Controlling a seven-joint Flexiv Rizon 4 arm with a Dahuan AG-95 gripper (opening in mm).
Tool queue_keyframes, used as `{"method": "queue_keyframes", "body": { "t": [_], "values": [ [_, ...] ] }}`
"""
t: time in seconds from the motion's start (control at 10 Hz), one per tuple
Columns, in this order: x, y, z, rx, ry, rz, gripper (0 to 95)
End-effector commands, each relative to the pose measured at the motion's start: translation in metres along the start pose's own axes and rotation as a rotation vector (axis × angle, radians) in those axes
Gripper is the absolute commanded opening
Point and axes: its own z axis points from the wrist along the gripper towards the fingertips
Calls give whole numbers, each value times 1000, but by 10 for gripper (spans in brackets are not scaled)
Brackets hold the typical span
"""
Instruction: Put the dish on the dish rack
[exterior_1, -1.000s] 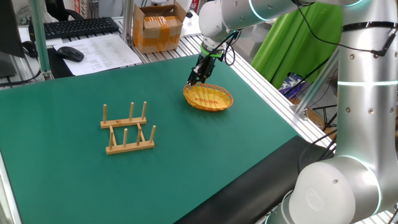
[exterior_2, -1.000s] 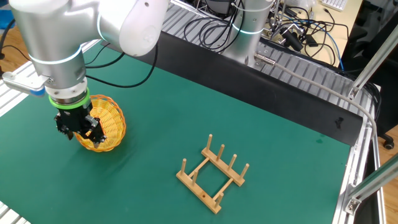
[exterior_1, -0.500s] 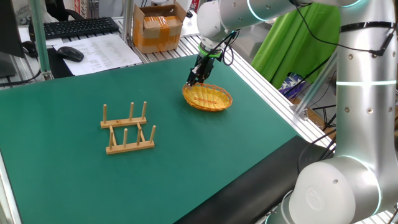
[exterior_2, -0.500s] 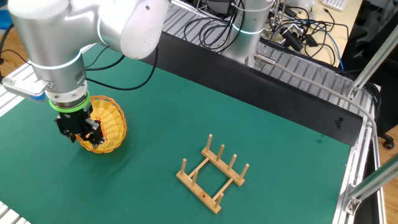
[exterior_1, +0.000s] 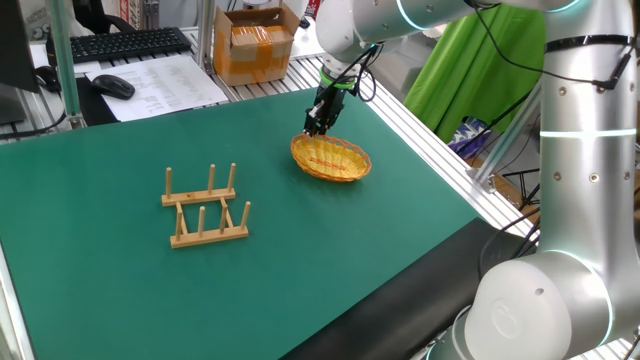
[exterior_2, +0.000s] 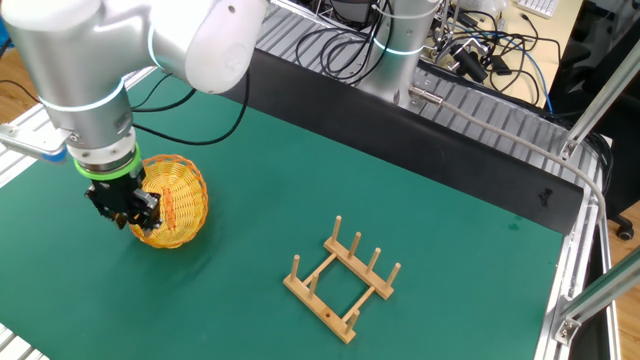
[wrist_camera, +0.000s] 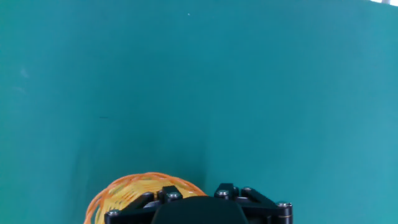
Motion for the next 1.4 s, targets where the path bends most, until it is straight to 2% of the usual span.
{"method": "queue_keyframes", "body": {
  "t": [0.1, 0.4, 0.7, 0.9, 1.2, 1.3, 1.4],
  "values": [
    [2, -2, -1, 1, 4, 0, 0],
    [6, -3, -1, -1, 11, 0, 0],
    [17, 7, -2, 23, 10, 3, 0],
    [25, 11, -5, 66, 36, 2, 0],
    [32, 10, -17, 63, 98, 56, 0],
    [33, 10, -18, 66, 98, 74, 0],
    [34, 10, -20, 66, 112, 94, 0]
  ]
}}
